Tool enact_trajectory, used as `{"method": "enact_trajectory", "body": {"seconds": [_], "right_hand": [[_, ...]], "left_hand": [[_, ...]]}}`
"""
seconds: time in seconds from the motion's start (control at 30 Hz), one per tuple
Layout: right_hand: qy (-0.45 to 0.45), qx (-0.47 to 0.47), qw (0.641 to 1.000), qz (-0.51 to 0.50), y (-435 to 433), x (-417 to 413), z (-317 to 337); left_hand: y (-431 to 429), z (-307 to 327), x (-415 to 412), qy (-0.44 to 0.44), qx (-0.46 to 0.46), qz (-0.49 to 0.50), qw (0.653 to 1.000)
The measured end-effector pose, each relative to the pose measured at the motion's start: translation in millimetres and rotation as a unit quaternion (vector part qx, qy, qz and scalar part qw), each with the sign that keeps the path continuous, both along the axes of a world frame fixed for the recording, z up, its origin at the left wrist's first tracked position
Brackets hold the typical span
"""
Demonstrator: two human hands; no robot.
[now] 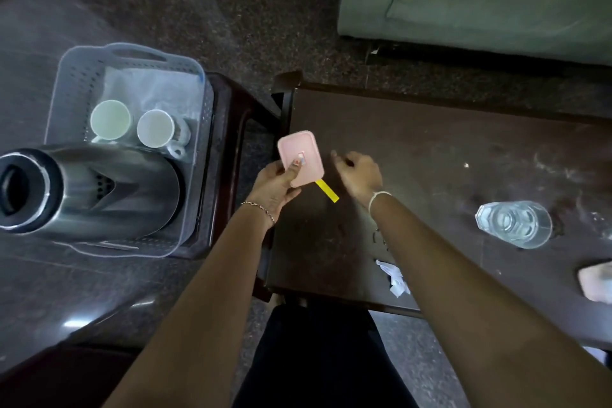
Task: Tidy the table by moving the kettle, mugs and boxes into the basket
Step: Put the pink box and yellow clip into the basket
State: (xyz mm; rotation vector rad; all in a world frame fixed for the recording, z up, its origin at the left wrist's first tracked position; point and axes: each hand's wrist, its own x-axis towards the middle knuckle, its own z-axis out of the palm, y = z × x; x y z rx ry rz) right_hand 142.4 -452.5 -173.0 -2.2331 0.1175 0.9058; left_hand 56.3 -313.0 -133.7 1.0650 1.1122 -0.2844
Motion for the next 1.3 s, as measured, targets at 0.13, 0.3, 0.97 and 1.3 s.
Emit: {"method": "enact_trajectory", "body": {"seconds": [0.13, 0.3, 0.97, 1.3], "right_hand": [[-0.032, -0.049, 0.988, 0.145, 3, -16, -18], [-0.072, -0.095, 0.967, 0.225, 10, -31, -34], [0.051, 0.226, 0.969, -0.086, 23, -23, 106], [0.032, 0.298, 0.952, -0.067, 114, -24, 191]], "left_hand": [[11, -18, -20, 0.033, 0.004, 0.088, 0.996], [15, -29, -33, 0.058, 0.014, 0.119, 0.991], [25, 103, -13, -0.049, 0.032, -0.012, 0.998], [131, 210, -10, -0.113, 0.129, -0.05, 0.984]]}}
